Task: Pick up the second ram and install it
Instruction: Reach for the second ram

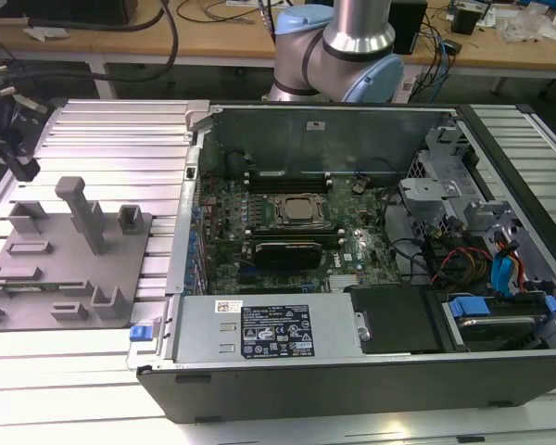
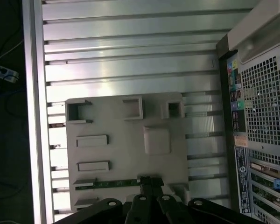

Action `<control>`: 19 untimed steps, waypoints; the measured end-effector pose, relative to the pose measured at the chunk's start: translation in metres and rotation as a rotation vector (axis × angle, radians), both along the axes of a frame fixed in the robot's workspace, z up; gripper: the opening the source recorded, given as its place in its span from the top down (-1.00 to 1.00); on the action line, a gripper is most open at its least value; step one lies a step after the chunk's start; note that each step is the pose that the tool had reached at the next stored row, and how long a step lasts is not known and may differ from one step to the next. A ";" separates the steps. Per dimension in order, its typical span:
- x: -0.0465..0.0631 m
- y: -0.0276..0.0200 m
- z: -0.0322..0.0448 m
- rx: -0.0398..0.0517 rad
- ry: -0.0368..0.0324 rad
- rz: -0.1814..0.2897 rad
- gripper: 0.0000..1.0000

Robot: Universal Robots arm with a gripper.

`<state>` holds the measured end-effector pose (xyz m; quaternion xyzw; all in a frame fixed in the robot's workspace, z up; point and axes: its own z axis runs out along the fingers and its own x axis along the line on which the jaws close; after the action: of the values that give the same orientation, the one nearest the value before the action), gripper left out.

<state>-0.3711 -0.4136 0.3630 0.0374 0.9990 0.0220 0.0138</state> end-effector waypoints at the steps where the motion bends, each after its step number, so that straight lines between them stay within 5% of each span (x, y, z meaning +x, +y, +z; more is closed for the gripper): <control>1: -0.002 -0.0006 -0.0011 0.0000 0.0000 0.000 0.84; 16: -0.024 -0.0252 -0.0252 0.0000 0.0000 0.000 0.84; 19: -0.024 -0.0258 -0.0274 0.0000 0.0001 0.000 0.84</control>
<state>-0.3955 -0.4393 0.3357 0.0374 0.9990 0.0220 0.0137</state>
